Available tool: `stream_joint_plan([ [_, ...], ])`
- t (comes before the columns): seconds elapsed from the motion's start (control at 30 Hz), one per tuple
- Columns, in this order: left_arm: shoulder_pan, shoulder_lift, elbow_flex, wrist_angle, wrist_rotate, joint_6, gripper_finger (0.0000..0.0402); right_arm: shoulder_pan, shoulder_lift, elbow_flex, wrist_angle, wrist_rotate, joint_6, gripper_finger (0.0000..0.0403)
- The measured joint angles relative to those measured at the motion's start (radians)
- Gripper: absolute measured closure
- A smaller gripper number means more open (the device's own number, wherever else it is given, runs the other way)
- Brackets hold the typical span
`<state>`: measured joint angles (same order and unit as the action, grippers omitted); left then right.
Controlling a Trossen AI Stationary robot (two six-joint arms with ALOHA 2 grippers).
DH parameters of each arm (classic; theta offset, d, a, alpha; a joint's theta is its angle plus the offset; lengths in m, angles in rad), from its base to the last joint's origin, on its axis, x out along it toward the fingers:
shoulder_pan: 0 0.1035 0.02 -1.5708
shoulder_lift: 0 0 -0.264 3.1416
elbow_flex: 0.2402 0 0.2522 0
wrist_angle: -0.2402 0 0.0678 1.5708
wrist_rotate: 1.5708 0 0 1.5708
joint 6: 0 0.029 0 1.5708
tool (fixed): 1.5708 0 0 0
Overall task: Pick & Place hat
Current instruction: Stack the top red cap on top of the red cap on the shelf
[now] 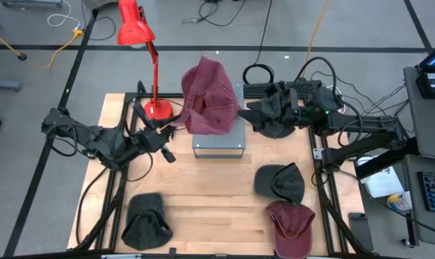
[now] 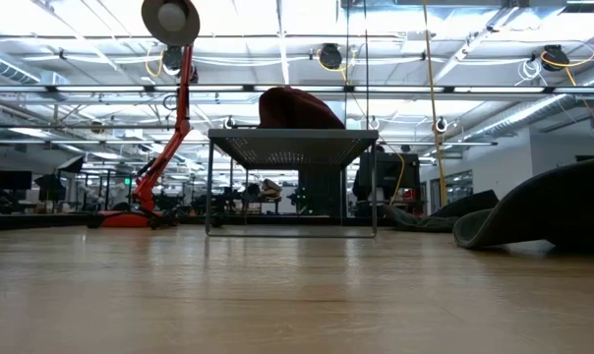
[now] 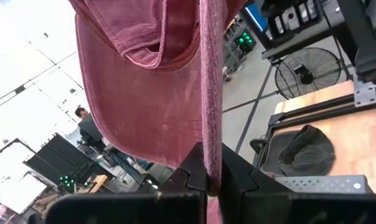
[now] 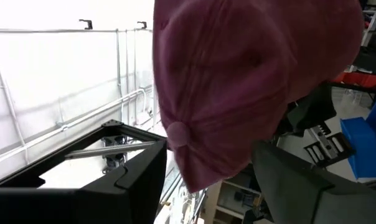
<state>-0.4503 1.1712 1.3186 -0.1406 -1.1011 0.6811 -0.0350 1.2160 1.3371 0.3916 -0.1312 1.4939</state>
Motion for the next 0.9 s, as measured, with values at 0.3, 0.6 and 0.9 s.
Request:
stream_joint_plan([
  [0.3,0.012,0.061,0.001,-0.008,-0.001,-0.009,0.0392,0.011,0.006,0.0,-0.003,0.006,-0.038,0.0177],
  [0.6,0.024,0.066,0.001,-0.01,-0.029,-0.052,0.0393,0.012,0.006,0.0,-0.009,0.0,-0.048,0.0177],
  [0.9,0.024,0.066,0.001,-0.029,-0.029,-0.055,0.0393,0.011,0.006,0.0,-0.016,0.003,-0.043,0.0206],
])
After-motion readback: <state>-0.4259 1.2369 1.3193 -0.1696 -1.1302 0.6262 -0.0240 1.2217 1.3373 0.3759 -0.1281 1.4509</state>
